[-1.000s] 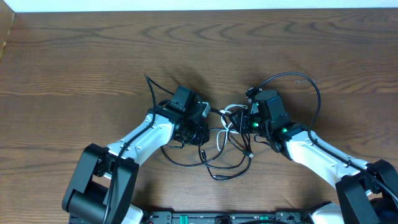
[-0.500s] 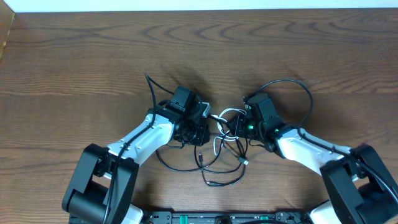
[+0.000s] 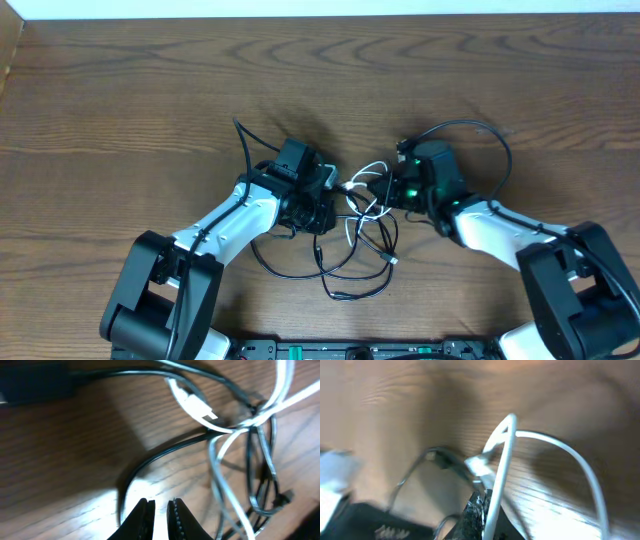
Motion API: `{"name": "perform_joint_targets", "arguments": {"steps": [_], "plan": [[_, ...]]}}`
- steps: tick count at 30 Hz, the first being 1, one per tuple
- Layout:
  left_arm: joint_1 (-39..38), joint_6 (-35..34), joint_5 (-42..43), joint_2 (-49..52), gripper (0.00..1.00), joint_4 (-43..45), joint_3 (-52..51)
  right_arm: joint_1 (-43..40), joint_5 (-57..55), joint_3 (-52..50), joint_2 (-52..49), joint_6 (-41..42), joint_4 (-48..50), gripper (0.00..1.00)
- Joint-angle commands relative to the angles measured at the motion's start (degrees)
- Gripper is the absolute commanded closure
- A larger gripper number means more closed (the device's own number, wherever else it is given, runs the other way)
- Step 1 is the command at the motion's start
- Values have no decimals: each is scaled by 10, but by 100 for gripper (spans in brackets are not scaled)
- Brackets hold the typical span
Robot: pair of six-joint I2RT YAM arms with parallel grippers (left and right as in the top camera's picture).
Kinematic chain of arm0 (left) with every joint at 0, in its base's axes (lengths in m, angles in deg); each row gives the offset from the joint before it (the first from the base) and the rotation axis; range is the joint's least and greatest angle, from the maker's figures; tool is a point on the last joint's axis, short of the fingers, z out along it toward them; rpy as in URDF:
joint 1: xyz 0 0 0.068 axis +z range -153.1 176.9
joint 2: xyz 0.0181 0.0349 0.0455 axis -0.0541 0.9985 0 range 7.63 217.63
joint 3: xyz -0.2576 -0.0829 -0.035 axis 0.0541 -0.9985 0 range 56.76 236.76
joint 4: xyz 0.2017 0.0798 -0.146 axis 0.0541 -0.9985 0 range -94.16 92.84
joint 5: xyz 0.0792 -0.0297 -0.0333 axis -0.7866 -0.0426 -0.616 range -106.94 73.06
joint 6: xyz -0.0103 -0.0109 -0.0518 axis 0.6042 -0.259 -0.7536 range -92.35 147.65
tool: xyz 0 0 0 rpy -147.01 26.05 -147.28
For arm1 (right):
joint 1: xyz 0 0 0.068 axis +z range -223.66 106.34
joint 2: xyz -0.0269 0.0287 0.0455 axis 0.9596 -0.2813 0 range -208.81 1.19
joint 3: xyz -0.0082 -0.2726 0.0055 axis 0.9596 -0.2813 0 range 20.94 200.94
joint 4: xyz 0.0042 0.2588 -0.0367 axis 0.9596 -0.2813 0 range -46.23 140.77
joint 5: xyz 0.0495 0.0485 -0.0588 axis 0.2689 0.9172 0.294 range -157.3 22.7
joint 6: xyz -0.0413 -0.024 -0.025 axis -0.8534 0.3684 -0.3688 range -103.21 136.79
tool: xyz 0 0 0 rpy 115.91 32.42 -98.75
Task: Untangle cables
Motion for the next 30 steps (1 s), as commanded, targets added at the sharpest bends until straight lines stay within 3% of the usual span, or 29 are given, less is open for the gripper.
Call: {"name": "perform_joint_targets", "arguments": {"steps": [1, 14, 24, 26, 30], "plan": [[3, 1, -48, 1, 84, -6, 8, -24, 111, -3, 60, -61, 5, 99], [3, 0, -53, 1, 83, -6, 8, -27, 113, -3, 315, -143, 22, 99], [3, 0, -56, 1, 83, -6, 8, -28, 45, -3, 436, -184, 128, 99], [3, 0, -56, 1, 79, -6, 8, -28, 37, -3, 445, -195, 157, 99], [3, 0, -59, 1, 78, -6, 8, -28, 36, -3, 456, -218, 264, 99]]}}
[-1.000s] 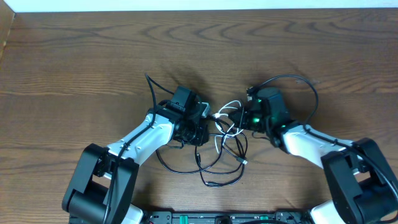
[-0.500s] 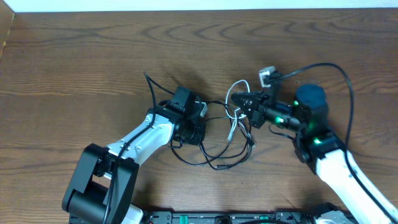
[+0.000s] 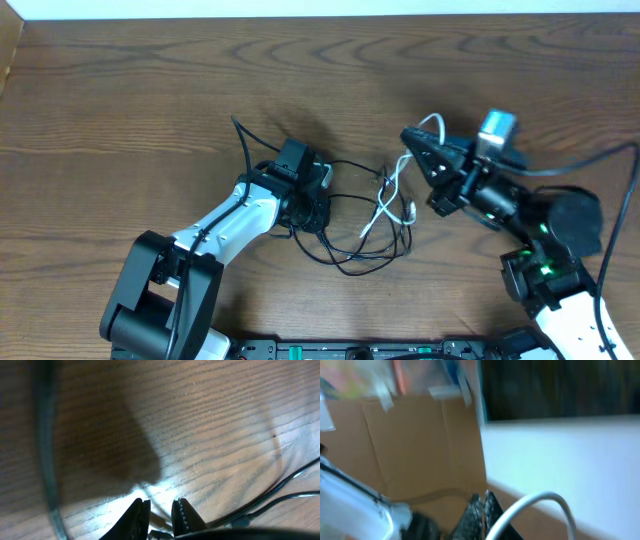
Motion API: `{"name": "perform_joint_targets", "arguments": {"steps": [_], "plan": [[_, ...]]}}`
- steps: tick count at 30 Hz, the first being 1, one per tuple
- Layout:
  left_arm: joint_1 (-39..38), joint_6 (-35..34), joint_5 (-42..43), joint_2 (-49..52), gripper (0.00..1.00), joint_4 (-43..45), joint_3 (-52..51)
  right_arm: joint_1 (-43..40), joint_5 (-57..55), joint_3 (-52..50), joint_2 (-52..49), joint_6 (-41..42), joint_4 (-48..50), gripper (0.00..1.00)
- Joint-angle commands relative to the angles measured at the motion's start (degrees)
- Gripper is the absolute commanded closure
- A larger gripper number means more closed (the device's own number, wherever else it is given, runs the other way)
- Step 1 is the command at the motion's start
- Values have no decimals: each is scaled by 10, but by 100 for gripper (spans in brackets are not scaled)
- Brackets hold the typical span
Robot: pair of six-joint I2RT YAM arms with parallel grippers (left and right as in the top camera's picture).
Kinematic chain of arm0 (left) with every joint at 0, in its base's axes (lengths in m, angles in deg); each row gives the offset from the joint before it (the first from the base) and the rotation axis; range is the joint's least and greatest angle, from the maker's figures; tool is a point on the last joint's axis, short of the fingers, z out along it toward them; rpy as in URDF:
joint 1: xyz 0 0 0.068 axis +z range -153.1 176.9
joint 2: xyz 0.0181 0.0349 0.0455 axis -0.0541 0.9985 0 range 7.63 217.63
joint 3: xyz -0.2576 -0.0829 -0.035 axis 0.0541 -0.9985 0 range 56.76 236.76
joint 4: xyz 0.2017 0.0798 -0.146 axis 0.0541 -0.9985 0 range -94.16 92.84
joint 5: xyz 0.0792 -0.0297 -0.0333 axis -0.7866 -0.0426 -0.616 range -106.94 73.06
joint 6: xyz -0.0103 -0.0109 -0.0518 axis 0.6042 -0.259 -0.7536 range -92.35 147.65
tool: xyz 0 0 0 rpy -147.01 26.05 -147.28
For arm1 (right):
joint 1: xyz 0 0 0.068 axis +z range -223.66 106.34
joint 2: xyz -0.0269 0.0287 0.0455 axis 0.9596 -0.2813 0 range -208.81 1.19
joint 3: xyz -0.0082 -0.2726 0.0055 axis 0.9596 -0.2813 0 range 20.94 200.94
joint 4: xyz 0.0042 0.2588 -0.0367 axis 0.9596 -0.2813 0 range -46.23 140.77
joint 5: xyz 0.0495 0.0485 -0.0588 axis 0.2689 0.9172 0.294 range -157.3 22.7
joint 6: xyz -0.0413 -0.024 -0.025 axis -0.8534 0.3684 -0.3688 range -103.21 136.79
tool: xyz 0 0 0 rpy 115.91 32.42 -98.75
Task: Untangle cables
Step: 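Lift the right gripper up and rightward, pulling a white cable out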
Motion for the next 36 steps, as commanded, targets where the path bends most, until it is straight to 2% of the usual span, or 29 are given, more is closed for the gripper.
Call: {"name": "perform_joint_targets", "arguments": {"steps": [1, 6, 9, 14, 16, 25, 33, 36], "plan": [[3, 1, -12, 1, 78, -3, 8, -1, -18, 0, 11, -33, 71, 99], [3, 1, -12, 1, 78, -3, 8, -1, -63, 0, 11, -33, 151, 99], [3, 1, -12, 1, 78, -3, 8, -1, -111, 0, 11, -33, 149, 99], [3, 1, -12, 1, 77, -4, 8, -1, -279, 0, 11, -33, 128, 99], [3, 1, -12, 1, 77, -4, 8, -1, -309, 0, 10, -34, 110, 99], [3, 1, -12, 1, 77, -3, 8, -1, -308, 0, 2, -52, -33, 99], [3, 1, -16, 1, 77, -3, 8, -1, -259, 0, 2, -60, -9, 99], [3, 0, -33, 1, 77, -3, 8, -1, -260, 0, 3, -122, -25, 99]]}}
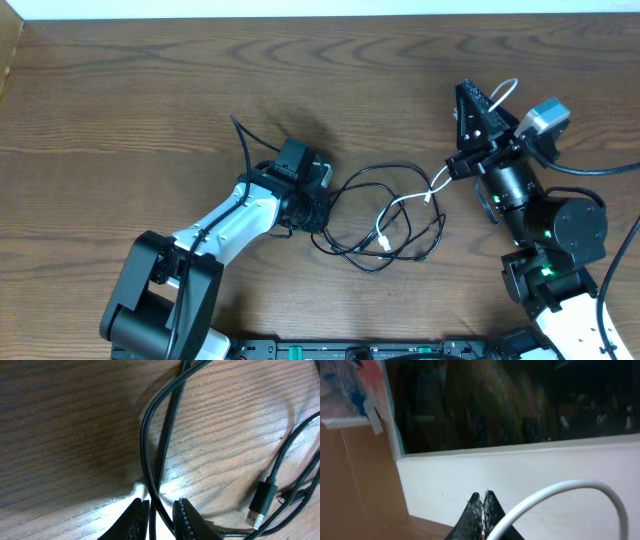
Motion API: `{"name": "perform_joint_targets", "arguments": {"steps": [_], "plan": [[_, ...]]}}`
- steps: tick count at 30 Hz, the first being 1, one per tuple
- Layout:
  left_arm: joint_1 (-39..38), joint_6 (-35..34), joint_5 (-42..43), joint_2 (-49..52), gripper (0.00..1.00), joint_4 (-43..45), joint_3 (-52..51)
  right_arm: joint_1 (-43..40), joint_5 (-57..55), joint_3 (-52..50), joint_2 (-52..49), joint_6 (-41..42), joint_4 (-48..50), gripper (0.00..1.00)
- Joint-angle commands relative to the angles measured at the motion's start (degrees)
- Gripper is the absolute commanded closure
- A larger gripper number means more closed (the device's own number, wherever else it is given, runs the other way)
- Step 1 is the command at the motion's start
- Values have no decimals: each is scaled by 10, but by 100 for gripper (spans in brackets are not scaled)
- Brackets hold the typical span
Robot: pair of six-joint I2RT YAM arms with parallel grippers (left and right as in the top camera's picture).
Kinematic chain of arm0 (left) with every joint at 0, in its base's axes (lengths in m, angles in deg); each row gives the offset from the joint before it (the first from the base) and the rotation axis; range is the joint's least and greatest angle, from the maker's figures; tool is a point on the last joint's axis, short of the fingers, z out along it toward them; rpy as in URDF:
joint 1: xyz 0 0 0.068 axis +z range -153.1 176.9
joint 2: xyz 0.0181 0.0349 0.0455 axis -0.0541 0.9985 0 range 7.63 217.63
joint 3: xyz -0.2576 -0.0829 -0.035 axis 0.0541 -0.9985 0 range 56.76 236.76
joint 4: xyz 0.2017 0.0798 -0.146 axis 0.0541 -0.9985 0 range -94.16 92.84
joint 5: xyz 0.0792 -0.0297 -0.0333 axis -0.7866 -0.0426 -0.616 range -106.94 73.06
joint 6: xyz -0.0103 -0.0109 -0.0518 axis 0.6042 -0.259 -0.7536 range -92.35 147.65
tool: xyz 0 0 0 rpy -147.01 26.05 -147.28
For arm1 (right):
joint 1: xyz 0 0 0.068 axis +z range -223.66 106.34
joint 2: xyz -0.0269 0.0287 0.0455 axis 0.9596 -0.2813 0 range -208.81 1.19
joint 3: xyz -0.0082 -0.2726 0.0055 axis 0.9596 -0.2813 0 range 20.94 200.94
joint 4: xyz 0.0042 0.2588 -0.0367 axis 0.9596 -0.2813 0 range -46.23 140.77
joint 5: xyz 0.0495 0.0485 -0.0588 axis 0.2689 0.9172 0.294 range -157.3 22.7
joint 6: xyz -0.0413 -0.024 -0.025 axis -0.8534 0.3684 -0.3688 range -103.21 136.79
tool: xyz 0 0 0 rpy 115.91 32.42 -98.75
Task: Untangle cables
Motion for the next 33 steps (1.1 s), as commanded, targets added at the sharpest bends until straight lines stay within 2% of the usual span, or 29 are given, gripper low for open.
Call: {"name": "perform_joint_targets", "arguments": {"steps": [1, 8, 10, 12, 23, 29, 33], "plan": [[3, 0, -21, 1, 77, -3, 8, -1, 4, 2, 0, -83, -33, 99], [3, -1, -21, 1, 77, -3, 8, -1, -12, 2, -30, -112, -182, 99], [3, -1, -21, 1, 72, -3, 8, -1, -26, 2, -40, -111, -225, 99], [3, -1, -21, 1, 72, -3, 8, -1, -49, 2, -48, -111, -271, 99], [3, -1, -21, 1, 71, -3, 8, -1, -74, 2, -64, -53, -501, 99], [3, -1, -21, 1, 71, -3, 8, -1, -93, 2, -72, -54, -594, 99], [3, -1, -21, 1, 71, -3, 8, -1, -93, 2, -76, -53, -613, 99]]}}
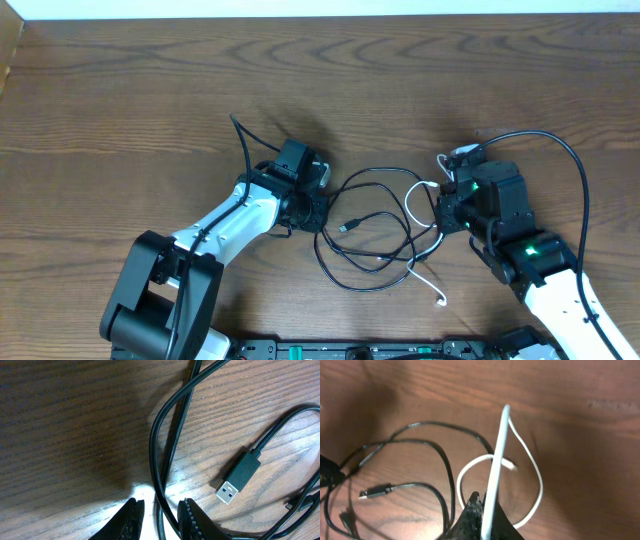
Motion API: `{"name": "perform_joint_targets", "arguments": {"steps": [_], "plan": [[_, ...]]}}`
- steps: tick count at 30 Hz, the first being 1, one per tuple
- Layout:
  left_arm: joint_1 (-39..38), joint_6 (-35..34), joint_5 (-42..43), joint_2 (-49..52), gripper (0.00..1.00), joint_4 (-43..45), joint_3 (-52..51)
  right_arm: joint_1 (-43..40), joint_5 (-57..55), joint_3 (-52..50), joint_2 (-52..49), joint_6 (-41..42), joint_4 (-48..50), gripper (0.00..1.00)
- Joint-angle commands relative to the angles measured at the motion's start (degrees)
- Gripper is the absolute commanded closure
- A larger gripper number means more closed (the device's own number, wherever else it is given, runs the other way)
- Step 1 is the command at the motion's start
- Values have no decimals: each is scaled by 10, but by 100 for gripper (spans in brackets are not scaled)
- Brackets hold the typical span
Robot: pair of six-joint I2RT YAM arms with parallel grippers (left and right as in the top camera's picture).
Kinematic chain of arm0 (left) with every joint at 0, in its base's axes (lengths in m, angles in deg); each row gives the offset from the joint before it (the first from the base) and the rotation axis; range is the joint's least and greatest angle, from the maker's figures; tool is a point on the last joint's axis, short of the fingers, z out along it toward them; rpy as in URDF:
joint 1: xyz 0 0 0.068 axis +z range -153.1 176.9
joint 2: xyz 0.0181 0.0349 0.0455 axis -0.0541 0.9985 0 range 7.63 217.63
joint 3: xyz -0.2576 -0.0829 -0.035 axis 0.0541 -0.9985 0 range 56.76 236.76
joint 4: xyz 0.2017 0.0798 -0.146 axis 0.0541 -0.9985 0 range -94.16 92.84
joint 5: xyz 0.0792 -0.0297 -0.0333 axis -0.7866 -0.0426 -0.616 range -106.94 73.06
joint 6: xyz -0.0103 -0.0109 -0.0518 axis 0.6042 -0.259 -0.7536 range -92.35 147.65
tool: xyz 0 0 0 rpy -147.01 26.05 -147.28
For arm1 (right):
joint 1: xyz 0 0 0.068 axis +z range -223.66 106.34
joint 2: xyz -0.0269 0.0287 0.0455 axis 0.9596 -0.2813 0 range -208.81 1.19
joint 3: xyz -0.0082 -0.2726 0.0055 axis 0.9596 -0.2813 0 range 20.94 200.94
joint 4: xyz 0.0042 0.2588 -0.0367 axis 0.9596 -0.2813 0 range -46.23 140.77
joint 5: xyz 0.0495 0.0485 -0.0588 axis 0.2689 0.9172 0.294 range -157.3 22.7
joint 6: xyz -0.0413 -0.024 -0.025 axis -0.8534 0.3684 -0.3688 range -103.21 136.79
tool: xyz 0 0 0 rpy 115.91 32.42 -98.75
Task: Untangle cables
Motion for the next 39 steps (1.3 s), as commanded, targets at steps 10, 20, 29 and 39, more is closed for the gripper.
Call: {"name": "perform_joint_targets", "arguments": {"steps": [10, 20, 29, 39], "plan": [[3, -1, -4, 1, 71, -3, 8, -1, 2, 3, -4, 8, -5, 99], [3, -1, -4, 1, 71, -3, 8, -1, 2, 75, -4, 30, -7, 99], [3, -1, -4, 1, 71, -3, 8, -1, 2, 231, -4, -48, -36, 99], [3, -1, -4, 1, 71, -1, 8, 12, 8, 335, 24, -234, -43, 99]]}}
